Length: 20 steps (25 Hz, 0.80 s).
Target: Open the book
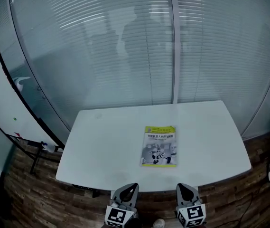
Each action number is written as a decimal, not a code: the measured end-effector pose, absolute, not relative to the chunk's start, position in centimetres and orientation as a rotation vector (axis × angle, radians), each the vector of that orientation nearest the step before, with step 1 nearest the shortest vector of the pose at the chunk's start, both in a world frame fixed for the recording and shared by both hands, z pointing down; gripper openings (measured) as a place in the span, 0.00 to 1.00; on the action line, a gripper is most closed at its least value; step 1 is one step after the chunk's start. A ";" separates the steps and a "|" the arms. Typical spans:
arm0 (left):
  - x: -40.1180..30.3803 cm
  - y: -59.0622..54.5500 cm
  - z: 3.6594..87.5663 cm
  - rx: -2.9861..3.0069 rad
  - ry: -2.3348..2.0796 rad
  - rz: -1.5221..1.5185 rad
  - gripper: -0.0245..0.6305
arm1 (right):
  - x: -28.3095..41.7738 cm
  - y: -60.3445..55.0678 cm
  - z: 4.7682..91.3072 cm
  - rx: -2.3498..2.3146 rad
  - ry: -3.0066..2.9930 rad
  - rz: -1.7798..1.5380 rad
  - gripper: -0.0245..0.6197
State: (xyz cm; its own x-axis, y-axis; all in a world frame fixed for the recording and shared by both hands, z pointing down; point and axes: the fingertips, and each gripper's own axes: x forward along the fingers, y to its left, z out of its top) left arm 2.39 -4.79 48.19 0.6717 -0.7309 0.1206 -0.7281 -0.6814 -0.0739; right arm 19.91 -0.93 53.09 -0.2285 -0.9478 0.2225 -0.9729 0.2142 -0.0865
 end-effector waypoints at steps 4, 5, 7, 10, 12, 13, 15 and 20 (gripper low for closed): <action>1.8 -7.5 48.5 -2.878 1.249 -0.198 0.05 | 19.2 -4.1 52.7 1.875 -2.329 0.341 0.05; 1.8 -8.2 48.9 -2.895 1.246 -0.204 0.05 | 18.9 -5.0 52.6 1.878 -2.318 0.352 0.05; 1.8 -9.6 49.5 -2.919 1.218 -0.211 0.05 | 18.4 -6.6 52.6 1.886 -2.289 0.395 0.05; 2.2 -11.6 49.6 -2.957 1.149 -0.221 0.05 | 18.3 -8.9 52.6 1.922 -2.243 0.431 0.05; 2.3 -12.9 49.7 -2.977 1.108 -0.229 0.05 | 18.3 -10.2 52.7 1.948 -2.213 0.454 0.05; 2.2 -13.4 49.8 -2.988 1.086 -0.226 0.05 | 18.3 -10.7 52.8 1.963 -2.200 0.465 0.05; 2.1 -14.4 49.8 -3.014 1.029 -0.193 0.05 | 18.4 -11.6 53.0 2.004 -2.174 0.468 0.05; 1.6 -17.0 48.9 -3.018 0.923 -0.124 0.05 | 18.2 -13.3 53.4 2.088 -2.093 0.447 0.05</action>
